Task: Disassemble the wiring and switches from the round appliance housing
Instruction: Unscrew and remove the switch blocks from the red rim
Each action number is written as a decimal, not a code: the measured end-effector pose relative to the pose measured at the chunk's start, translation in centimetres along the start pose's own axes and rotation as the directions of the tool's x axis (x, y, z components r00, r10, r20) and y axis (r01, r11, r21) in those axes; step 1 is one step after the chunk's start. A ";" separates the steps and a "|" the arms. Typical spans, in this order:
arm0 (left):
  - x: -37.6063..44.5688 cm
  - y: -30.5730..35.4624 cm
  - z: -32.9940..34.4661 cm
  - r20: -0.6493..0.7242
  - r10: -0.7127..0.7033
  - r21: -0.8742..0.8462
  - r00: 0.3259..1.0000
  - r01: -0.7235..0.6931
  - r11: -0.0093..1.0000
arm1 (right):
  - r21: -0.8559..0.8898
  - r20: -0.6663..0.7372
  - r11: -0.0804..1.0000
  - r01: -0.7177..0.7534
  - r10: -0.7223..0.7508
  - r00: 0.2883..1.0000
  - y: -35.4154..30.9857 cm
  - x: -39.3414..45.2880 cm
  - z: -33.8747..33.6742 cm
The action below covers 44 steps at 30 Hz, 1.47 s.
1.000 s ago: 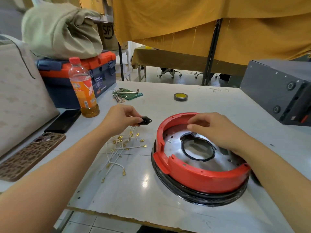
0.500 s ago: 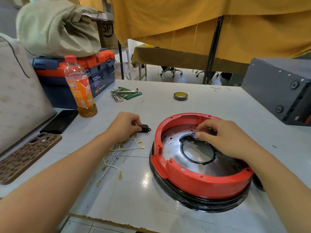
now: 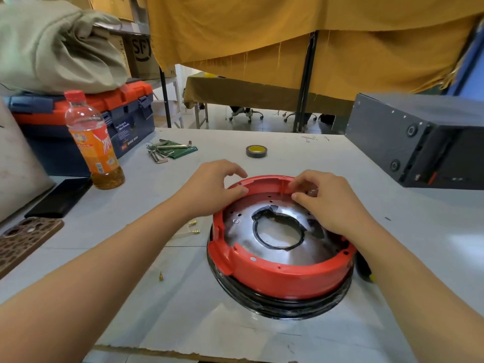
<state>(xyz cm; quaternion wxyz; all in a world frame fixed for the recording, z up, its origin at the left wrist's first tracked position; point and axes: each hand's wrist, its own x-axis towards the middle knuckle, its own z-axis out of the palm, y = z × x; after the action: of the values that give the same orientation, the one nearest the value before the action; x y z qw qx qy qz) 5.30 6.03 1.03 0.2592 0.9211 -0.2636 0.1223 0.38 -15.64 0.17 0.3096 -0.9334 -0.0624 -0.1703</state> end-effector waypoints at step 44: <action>-1.0 10.6 5.7 0.331 -0.022 0.080 0.943 -0.005 0.997 | -0.373 0.089 0.865 -0.336 0.394 0.915 6.2 -5.3 -2.4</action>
<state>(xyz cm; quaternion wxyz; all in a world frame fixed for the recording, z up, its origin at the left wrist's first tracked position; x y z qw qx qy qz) -0.83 -4.40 0.30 0.1745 0.9393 -0.2945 -0.0253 -3.86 -22.07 -3.32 0.1591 -0.9789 0.1219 -0.0404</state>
